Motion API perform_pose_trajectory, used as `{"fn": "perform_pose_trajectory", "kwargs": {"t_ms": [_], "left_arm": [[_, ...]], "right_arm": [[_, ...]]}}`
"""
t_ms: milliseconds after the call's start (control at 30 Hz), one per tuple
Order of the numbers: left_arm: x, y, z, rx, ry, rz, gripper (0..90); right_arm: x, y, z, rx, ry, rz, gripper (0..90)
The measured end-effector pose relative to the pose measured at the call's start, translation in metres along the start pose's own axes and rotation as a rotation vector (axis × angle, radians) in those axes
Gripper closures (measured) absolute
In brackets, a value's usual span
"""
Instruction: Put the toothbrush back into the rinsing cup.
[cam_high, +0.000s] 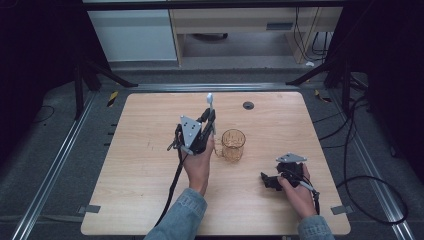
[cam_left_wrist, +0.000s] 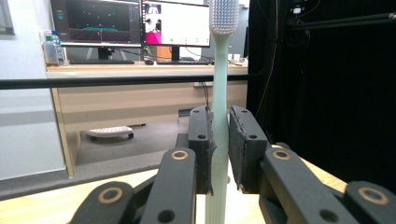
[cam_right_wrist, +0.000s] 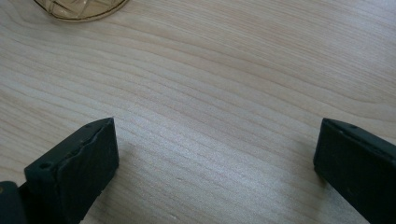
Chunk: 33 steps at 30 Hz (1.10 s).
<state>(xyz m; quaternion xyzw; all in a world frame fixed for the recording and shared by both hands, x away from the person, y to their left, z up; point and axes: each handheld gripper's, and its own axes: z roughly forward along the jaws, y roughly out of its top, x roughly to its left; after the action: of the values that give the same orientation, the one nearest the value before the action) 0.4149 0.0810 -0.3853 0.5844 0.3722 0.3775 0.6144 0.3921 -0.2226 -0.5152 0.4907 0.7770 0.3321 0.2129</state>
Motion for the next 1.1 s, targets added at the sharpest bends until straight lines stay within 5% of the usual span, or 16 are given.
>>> {"fn": "perform_pose_trajectory", "kwargs": {"t_ms": [1100], "left_arm": [[-0.008, -0.027, -0.002, 0.000, -0.018, -0.020, 79.0]], "right_arm": [[0.000, 0.000, 0.000, 0.000, 0.000, 0.000, 0.4]]}}
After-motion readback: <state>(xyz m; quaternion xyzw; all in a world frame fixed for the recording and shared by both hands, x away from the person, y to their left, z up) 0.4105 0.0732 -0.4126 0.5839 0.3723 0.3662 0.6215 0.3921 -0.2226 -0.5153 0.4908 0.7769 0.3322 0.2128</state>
